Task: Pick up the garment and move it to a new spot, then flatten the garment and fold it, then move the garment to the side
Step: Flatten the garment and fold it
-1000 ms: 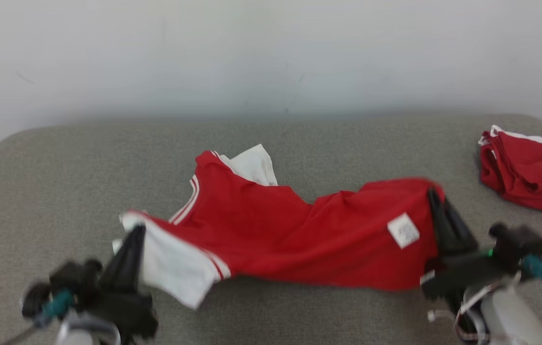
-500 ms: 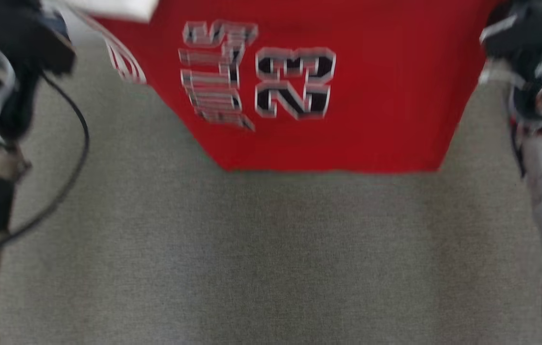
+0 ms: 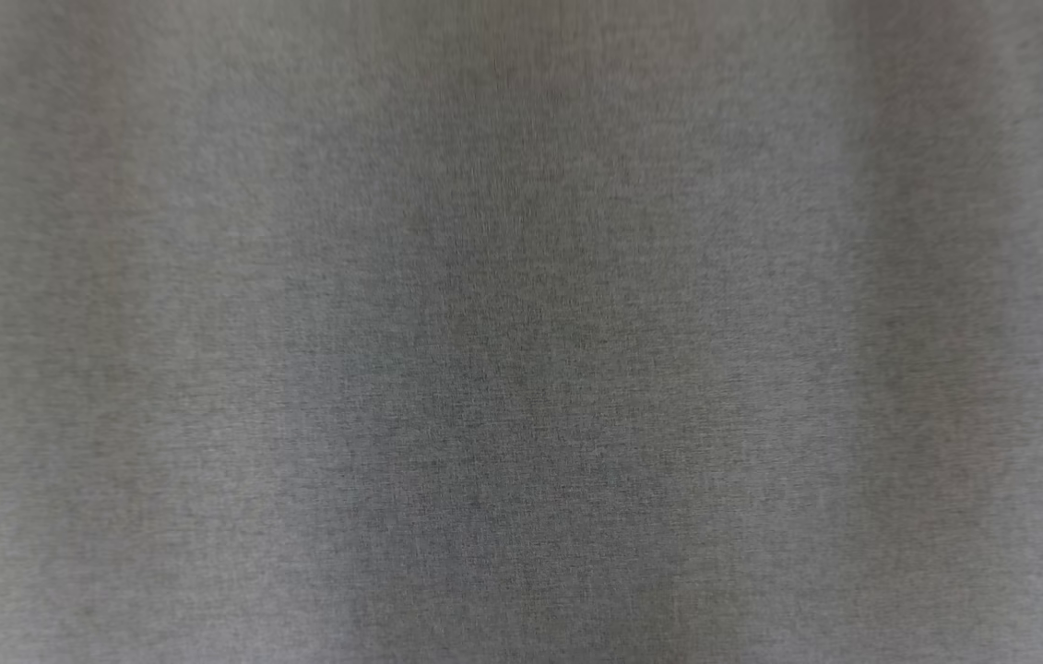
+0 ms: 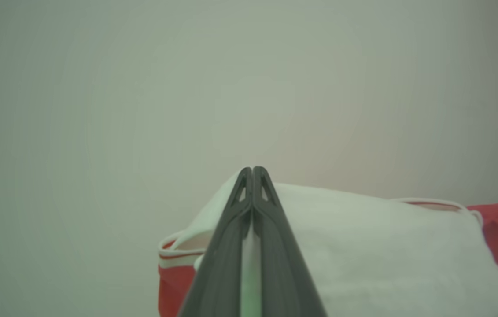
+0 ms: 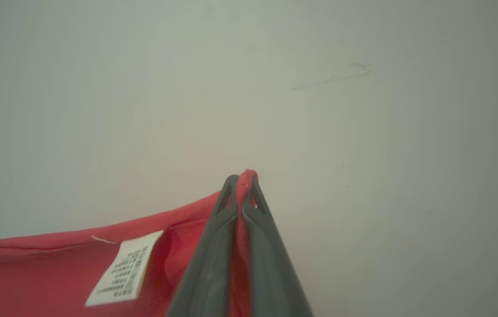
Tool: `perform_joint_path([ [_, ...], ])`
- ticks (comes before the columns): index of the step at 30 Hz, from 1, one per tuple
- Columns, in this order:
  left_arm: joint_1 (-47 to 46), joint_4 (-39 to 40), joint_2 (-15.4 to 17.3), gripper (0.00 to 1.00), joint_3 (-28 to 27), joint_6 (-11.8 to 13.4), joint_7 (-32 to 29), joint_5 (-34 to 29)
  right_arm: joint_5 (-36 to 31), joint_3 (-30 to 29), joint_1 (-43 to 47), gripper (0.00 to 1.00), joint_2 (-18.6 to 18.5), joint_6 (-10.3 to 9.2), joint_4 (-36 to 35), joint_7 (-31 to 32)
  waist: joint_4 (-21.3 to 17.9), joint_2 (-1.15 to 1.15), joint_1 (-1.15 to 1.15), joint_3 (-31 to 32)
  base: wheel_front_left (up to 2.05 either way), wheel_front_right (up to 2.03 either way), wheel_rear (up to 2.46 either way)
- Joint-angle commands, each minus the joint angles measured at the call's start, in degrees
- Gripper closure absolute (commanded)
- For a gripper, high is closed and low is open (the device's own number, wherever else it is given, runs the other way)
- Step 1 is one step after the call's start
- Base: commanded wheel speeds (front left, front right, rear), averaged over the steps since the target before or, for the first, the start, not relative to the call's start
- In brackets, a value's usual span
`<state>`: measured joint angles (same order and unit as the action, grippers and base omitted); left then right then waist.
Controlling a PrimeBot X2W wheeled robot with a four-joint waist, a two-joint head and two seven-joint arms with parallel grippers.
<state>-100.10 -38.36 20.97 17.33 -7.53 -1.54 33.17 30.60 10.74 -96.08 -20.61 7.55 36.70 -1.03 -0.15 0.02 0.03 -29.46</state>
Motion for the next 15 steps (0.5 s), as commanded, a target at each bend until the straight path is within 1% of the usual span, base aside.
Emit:
perform_joint_path([
  [1, -3.01, -1.14, -0.59, 1.0, 0.52, 0.13, 0.59, -0.08, -0.5, 0.49, -2.01, 1.0, 0.03, -0.17, 1.11, -0.22, -0.05, -0.02, -0.03, -4.94, 0.0, 0.0, 0.0],
  [5, -9.88, -5.32, -1.77, 1.0, 2.57, 0.13, 2.79, 0.68, -1.06, 2.03, -8.17, 1.0, -0.3, -0.17, 5.27, -1.24, 0.49, -0.02, -0.03, -6.94, 0.0, 0.0, 0.0],
  [7, -12.01, -7.34, -2.32, 1.0, 3.38, 0.13, 3.86, 1.17, -0.91, 2.71, -9.83, 1.0, -0.17, -0.17, 6.9, -2.06, 0.83, -0.02, -0.03, -7.6, 0.0, 0.0, 0.0],
  [8, -12.7, -9.16, -2.95, 1.0, 4.65, 0.13, 4.68, 1.72, -0.47, 3.58, -11.08, 1.0, 0.16, -0.17, 8.18, -3.02, 1.01, -0.02, -0.03, -8.17, 0.0, 0.0, 0.0],
  [12, -11.25, -11.18, -2.29, 1.0, 6.57, 0.12, 7.48, 3.87, 0.99, 5.77, -10.49, 1.0, 0.51, -0.17, 9.81, -5.02, 0.82, -0.02, -0.03, -8.64, 0.0, 0.0, 0.0],
  [15, -8.85, -11.49, -1.39, 1.0, 7.57, 0.12, 9.5, 5.63, 2.9, 8.04, -7.79, 1.0, -0.37, -0.17, 9.58, -6.67, 0.52, -0.02, -0.03, -8.02, 0.0, 0.0, 0.0],
])
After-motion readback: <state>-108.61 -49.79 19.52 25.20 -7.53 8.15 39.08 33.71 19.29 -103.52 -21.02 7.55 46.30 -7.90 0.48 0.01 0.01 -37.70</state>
